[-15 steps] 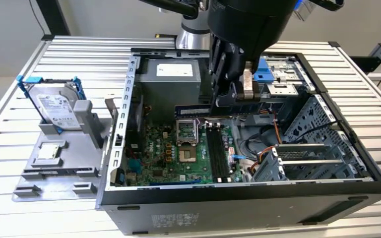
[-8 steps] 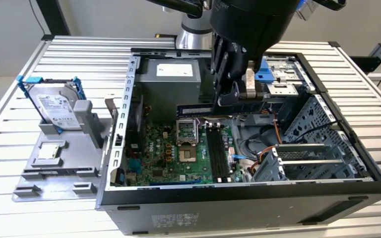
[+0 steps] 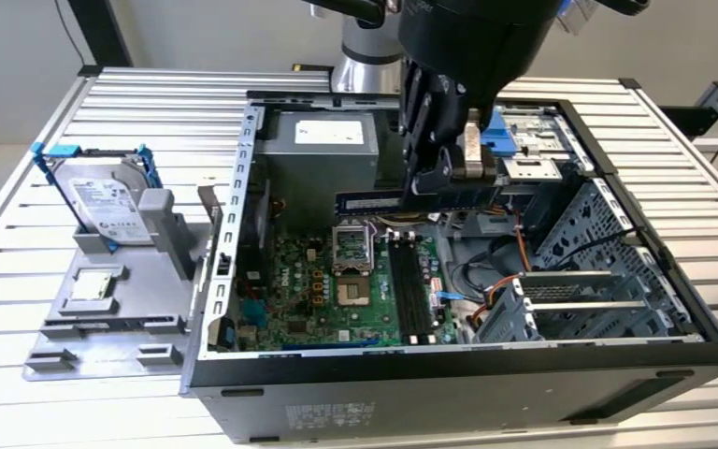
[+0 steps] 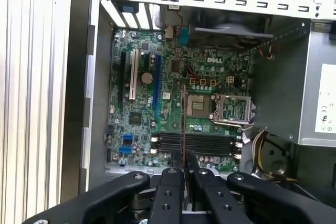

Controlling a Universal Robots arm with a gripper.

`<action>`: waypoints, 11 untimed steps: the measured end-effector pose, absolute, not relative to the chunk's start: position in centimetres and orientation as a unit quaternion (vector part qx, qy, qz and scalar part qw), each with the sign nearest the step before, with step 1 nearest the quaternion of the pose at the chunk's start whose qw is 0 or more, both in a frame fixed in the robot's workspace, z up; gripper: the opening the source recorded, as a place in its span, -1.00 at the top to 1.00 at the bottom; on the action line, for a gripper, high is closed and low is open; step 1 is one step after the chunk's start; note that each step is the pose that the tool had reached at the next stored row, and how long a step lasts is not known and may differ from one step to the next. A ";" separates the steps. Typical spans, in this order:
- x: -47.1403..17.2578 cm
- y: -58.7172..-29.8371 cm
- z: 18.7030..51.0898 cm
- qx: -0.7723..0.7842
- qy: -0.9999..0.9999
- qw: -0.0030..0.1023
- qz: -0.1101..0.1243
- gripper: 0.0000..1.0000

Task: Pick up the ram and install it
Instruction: 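Pick up the ram and move it above insertion slot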

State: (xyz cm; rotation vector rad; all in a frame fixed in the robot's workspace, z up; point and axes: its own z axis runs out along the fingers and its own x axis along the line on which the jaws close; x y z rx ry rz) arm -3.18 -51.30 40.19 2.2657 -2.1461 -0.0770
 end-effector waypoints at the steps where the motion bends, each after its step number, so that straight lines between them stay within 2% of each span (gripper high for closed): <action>1: -3.2 -51.2 40.2 0.726 -0.687 0.010 -0.025 1.00; 11: -3.2 -50.9 40.2 0.726 -0.688 0.010 -0.025 1.00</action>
